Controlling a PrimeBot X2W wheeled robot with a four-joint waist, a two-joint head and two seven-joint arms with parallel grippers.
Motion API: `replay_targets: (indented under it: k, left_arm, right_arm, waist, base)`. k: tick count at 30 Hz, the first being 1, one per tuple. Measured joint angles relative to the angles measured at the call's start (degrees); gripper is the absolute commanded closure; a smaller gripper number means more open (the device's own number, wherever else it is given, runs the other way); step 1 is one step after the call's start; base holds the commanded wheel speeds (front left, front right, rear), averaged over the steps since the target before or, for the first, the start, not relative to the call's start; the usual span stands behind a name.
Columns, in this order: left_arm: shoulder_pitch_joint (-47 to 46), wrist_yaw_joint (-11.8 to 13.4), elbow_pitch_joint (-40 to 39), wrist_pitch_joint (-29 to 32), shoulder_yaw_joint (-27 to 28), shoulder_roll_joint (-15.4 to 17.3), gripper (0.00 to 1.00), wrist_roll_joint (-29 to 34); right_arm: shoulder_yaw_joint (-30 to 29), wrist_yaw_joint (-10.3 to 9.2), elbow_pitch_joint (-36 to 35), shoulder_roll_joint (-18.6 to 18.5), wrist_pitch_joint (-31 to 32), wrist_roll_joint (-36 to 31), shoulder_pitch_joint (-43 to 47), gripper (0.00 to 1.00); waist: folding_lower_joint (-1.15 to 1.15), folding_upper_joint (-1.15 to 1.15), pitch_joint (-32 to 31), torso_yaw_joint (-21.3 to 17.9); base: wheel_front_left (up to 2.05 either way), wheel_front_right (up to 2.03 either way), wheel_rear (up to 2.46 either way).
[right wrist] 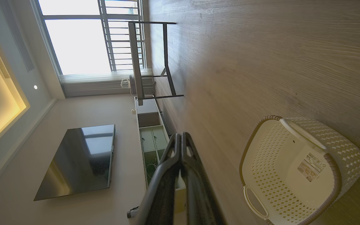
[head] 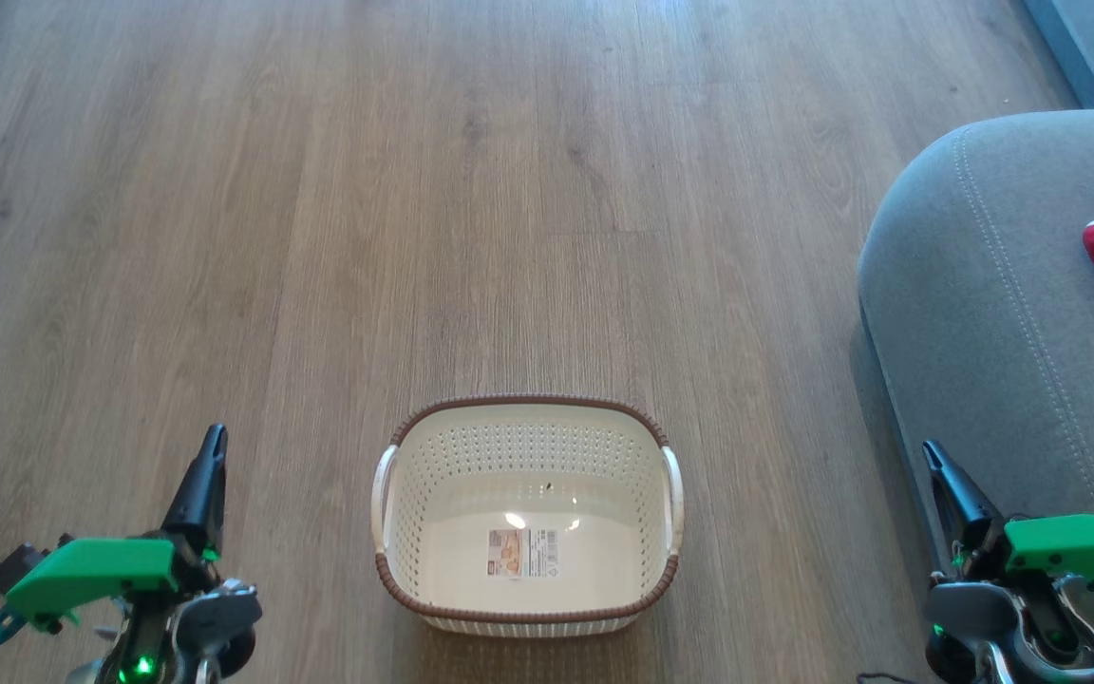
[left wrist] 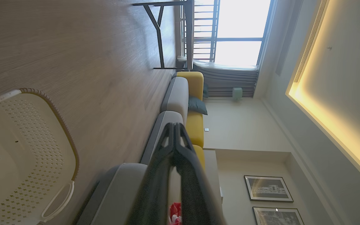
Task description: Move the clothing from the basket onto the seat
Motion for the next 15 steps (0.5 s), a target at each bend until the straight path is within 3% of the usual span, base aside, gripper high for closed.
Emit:
replay_targets:
  k: [15]
  left_arm:
    - [0.0, 0.0, 0.0, 0.0, 0.0, 0.0, 1.0, 0.0]
  right_arm:
    - [0.0, 0.0, 0.0, 0.0, 0.0, 0.0, 0.0, 1.0]
  waist:
    - [0.0, 0.0, 0.0, 0.0]
  base:
    - [0.0, 0.0, 0.0]
